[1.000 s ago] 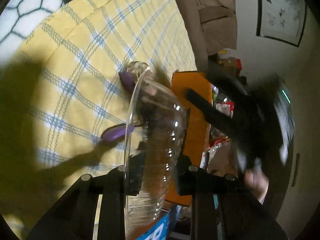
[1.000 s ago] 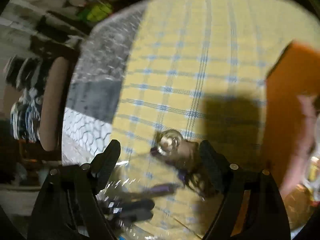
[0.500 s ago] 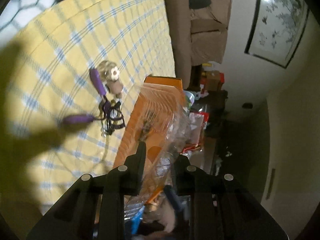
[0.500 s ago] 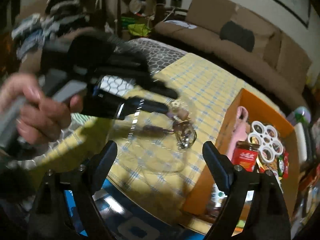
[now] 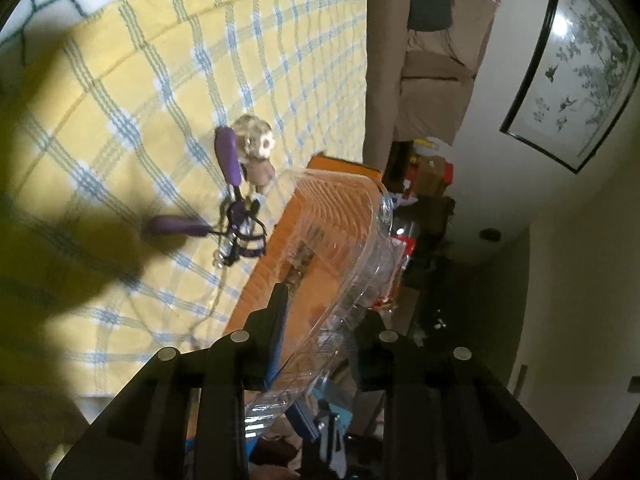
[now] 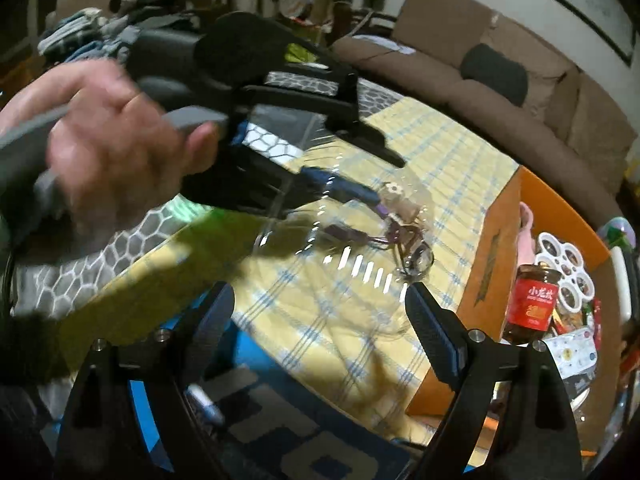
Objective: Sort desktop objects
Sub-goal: 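Carry the clamshell with the left gripper into the orange box and open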
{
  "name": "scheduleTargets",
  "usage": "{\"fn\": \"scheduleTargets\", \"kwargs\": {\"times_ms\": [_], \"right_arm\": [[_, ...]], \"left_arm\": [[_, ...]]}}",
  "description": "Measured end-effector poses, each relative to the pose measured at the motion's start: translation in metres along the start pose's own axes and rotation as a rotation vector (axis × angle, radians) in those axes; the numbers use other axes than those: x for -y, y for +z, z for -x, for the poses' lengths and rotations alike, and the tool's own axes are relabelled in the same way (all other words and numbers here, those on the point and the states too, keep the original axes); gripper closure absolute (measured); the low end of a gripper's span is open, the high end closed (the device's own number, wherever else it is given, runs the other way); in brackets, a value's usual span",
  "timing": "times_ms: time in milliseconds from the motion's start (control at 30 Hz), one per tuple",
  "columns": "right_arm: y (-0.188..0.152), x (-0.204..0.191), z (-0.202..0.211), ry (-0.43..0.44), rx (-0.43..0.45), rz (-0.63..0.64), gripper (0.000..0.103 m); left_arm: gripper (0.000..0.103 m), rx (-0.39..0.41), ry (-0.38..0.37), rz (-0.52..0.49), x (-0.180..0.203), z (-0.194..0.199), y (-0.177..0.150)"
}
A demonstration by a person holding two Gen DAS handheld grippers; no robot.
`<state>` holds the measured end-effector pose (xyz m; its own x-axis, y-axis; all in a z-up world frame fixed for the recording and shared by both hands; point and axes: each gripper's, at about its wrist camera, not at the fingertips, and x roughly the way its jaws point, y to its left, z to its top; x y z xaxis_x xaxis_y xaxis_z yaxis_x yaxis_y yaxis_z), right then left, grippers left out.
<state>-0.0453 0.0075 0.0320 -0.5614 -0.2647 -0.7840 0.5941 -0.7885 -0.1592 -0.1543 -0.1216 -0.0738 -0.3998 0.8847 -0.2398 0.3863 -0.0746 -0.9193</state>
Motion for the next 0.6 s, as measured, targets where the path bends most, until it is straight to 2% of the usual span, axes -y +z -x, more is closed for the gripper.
{"fn": "scheduleTargets", "kwargs": {"times_ms": [67, 133, 200, 267, 300, 400, 500, 600], "right_arm": [[0.001, -0.002, -0.013, -0.012, -0.024, -0.01, 0.013], [0.004, 0.002, -0.021, 0.012, -0.012, -0.054, 0.017], [0.006, 0.009, -0.025, -0.02, 0.0, -0.094, 0.031], [0.007, 0.017, -0.021, -0.021, 0.031, -0.121, 0.036], [0.006, 0.021, -0.015, -0.044, 0.058, -0.133, 0.047], [0.006, 0.031, -0.001, -0.053, 0.093, -0.157, 0.054], [0.003, 0.043, 0.012, -0.077, 0.123, -0.19, 0.062], [0.001, 0.068, 0.026, -0.072, 0.16, -0.296, 0.07]], "left_arm": [[0.078, -0.012, -0.009, 0.001, 0.001, -0.004, -0.004], [0.078, -0.036, -0.016, -0.005, 0.004, -0.011, -0.01], [0.077, -0.043, -0.01, -0.025, 0.007, -0.013, -0.012], [0.077, -0.056, -0.019, -0.027, 0.008, -0.016, -0.012], [0.077, -0.062, -0.02, -0.034, 0.008, -0.016, -0.012], [0.077, -0.077, -0.024, -0.064, 0.016, -0.02, -0.017], [0.077, -0.12, -0.046, -0.136, 0.037, -0.027, -0.026], [0.077, -0.121, -0.037, -0.213, 0.057, -0.027, -0.035]]}}
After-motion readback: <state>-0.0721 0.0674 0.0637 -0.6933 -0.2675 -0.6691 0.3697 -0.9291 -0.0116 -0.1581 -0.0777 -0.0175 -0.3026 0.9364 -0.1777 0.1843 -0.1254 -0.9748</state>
